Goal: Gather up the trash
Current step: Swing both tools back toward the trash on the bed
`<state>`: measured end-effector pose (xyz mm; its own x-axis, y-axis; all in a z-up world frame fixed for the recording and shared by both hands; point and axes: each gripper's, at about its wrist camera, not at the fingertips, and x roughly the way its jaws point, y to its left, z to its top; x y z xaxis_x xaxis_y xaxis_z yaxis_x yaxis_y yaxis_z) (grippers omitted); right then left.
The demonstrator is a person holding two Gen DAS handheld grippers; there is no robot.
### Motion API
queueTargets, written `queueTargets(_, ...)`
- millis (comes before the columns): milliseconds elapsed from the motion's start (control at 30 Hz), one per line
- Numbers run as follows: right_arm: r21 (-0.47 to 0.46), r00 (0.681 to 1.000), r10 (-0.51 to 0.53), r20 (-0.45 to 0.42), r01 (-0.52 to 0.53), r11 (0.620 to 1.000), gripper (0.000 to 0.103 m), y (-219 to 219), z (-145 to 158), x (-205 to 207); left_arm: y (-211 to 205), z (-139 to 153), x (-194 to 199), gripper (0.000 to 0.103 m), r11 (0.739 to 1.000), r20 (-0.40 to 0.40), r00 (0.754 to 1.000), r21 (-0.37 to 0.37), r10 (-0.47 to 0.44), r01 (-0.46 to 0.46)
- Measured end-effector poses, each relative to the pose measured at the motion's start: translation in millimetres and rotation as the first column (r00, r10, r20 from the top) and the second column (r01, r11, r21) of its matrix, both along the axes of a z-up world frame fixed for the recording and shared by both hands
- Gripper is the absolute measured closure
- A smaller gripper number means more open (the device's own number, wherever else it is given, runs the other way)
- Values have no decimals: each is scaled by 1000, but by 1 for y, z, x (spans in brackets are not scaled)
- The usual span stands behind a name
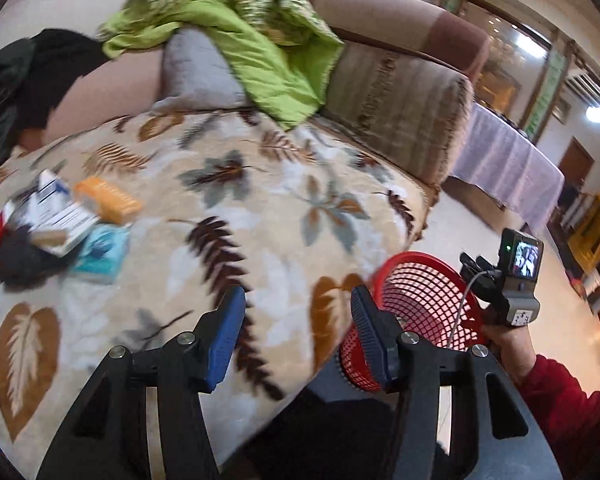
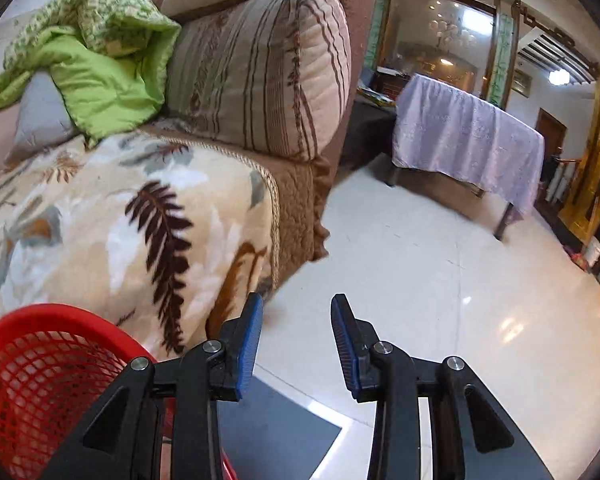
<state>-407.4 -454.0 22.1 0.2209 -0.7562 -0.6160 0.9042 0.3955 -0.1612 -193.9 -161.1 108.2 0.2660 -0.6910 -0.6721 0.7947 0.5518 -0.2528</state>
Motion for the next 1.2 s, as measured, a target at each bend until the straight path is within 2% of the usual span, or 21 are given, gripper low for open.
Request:
queueTargets(133,118,998,14,58,-20,993,65,6,-7,7,19,-3,8,49,1000,-1,1000,1,26,-26)
queueTargets(167,112,999,10,38,-15,994,65,13,-8,12,23,-4,10,49,999,0,999,-1,33,-33)
queueTargets(267,35,1000,-1,30,0,999,66,24,-5,15,37,-7,17,49,998,-9,998,-10,65,-65)
queueTargets(367,25,996,-31,86,29,999,65,15,10,3,50,-7,24,49,995,-4,995,-16,99,-99)
queueTargets(433,-57,995,-55,83,60,997,65,16,30,-4,62,-3,31,49,992,24,992,-22,128,-127)
queueTargets(467,-129,996,-60,72,69,989,65,20,47,-7,68,-2,34,49,989,37,989,-24,145,-144)
queueTargets(533,-191,996,-45,75,58,980,65,27,71,-7,82,0,47,49,980,41,980,-36,196,-195)
queueTargets(600,-219,992,17,121,10,976,62,39,99,-3,95,-1,62,49,967,24,967,-50,252,-250)
queueTargets(667,-217,976,119,181,-79,973,47,54,120,7,108,-2,75,49,952,14,953,-54,302,-301)
queueTargets(733,-210,936,268,227,-222,952,32,78,138,28,121,-4,87,49,932,12,933,-50,359,-358)
queueTargets(767,-203,915,324,240,-280,938,28,88,144,37,129,-5,93,49,922,14,923,-47,385,-384)
queueTargets(833,-156,857,447,256,-420,894,28,110,150,65,145,-6,104,49,902,9,903,-46,429,-428)
queueTargets(867,-112,814,515,269,-505,856,28,124,152,86,152,-7,108,49,890,13,891,-43,454,-453)
queueTargets(900,-89,788,547,283,-546,833,28,131,149,99,159,-8,113,49,880,16,881,-39,474,-473)
queueTargets(967,-18,718,618,320,-647,762,28,154,145,133,172,-12,116,49,863,30,862,-26,505,-505)
queueTargets(1033,57,680,640,359,-700,712,28,169,138,158,185,-17,124,49,846,34,845,-13,534,-534)
queueTargets(1133,230,625,626,466,-769,597,28,189,116,200,207,-29,134,49,816,17,816,10,577,-578)
queueTargets(1167,297,621,602,501,-777,554,28,195,105,217,214,-33,139,49,807,10,807,15,591,-591)
queueTargets(1200,341,626,584,518,-776,530,28,200,96,224,219,-36,141,49,799,5,799,19,601,-601)
